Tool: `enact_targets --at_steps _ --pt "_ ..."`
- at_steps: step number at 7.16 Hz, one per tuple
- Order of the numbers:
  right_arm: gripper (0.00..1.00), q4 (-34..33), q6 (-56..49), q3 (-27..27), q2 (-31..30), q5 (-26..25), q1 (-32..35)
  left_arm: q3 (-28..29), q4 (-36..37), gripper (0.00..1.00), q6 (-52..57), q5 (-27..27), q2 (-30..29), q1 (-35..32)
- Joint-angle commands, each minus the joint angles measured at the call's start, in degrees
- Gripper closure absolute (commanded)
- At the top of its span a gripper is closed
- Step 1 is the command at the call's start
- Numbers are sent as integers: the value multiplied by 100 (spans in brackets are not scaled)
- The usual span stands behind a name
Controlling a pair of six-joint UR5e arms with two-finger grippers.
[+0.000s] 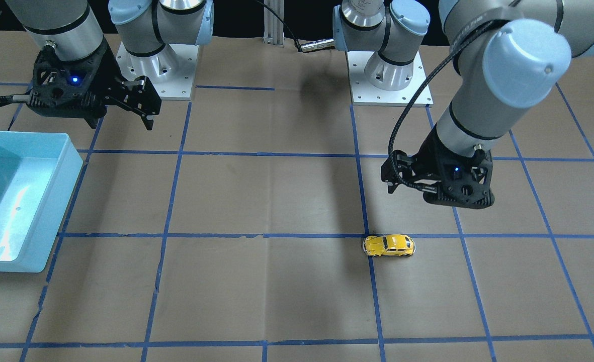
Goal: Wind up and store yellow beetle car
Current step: 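Move the left gripper toward the yellow Beetle toy car, then lower the open left gripper down over the yellow car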
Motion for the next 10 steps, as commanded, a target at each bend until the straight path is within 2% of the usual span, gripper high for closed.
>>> enact_targets --at_steps 1,2,5,7,9,10 --pt "0 9 0 0 0 0 -4 -92 460 0 971 42 -307 -217" --pt "0 9 0 0 0 0 5 -240 480 0 1412 86 -316 -340" --pt "0 9 0 9 0 0 22 -847 1207 0 2799 148 -299 -377" --pt "0 17 9 0 0 0 13 -988 1332 0 4431 148 -299 -368" --pt "0 17 0 9 0 9 13 -1233 1996 0 6258 480 -456 -342" --pt "0 17 0 9 0 0 14 -1330 2157 0 6859 473 -492 -324"
